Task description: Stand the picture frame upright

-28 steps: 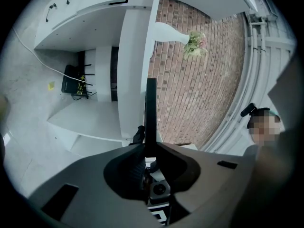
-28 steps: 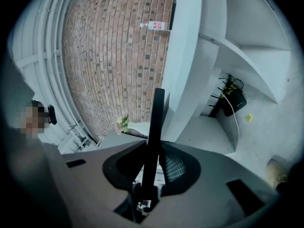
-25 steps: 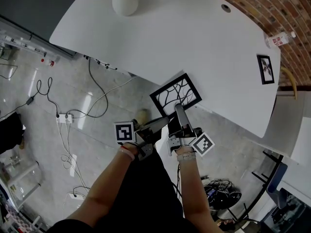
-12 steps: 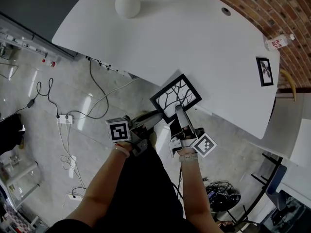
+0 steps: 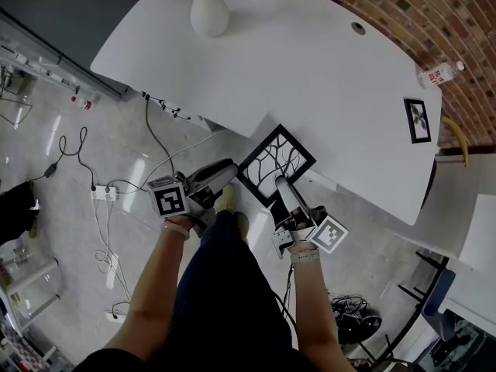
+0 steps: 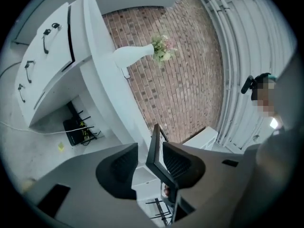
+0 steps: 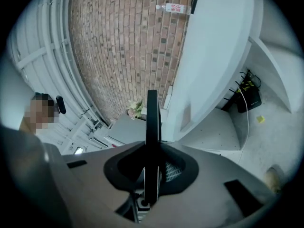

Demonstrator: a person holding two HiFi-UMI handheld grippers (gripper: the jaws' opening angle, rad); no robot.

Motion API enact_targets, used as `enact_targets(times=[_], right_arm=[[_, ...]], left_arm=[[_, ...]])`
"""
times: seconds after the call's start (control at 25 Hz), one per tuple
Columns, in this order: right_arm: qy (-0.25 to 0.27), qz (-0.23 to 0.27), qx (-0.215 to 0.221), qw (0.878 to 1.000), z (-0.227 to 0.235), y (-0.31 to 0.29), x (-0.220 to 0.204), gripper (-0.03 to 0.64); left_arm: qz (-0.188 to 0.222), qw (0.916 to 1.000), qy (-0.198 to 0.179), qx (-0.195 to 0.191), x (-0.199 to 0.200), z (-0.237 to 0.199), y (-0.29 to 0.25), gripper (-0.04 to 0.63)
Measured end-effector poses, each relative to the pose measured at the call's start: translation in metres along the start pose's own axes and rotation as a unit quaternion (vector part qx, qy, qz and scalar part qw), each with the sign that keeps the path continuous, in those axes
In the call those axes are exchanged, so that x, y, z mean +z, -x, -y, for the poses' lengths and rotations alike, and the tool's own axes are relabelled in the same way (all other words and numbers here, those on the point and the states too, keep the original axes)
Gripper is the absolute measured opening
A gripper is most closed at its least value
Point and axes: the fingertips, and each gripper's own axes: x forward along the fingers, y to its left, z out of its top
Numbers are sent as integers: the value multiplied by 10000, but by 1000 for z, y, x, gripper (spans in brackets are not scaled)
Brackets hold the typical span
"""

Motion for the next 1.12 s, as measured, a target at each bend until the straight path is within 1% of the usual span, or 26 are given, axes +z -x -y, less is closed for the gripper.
enact_targets(times=[0.08,0.2,0.24,0.28,0.32,0.36,0.4,0.52,0.64,0.68,0.72,0.84,0.96,1.04,1.12], right_arm=[[34,-152,51,9999,-6,1,-4,66],[41,-374,156,9992,-15,1,-10,64],[54,-455,191,9988,-19,0,-12,64],[75,-533,217,9983,-22,0,-15,64],[96,-606,238,9978,-25,-1,-17,63],[113,-673,264,9973,-28,-1,-19,63],[122,-735,303,9968,-32,-2,-22,63],[133,-923,468,9945,-45,-6,-27,63],[236,-1241,630,9900,-57,-10,-34,63],[263,-1354,683,9881,-60,-12,-37,63],[291,-1461,739,9861,-64,-13,-40,63],[384,-1735,874,9802,-72,-18,-48,63],[462,-1953,983,9747,-78,-24,-53,63],[547,-2088,1082,9704,-83,-29,-56,63],[748,-2244,1164,9646,-90,-35,-59,63]], left_arm=[[-139,9997,-210,22,4,4,2,166],[-324,9978,-526,-227,8,16,-1,164],[-427,9970,-602,-250,8,21,-1,190],[-557,9961,-641,-239,7,26,-1,198],[-684,9952,-656,-234,6,29,-1,198],[-786,9944,-661,-264,4,31,-1,220],[-849,9937,-653,-331,1,31,0,227],[-855,9933,-567,-541,-2,31,4,229],[-781,9939,-395,-672,6,44,12,229],[-749,9937,-342,-767,9,48,15,220],[-736,9932,-326,-835,11,51,18,196],[-758,9918,-413,-947,14,58,29,154],[-669,9901,-402,-1166,18,69,38,89],[-590,9901,-501,-1167,22,72,43,83],[-557,9906,-675,-1054,26,73,48,83]])
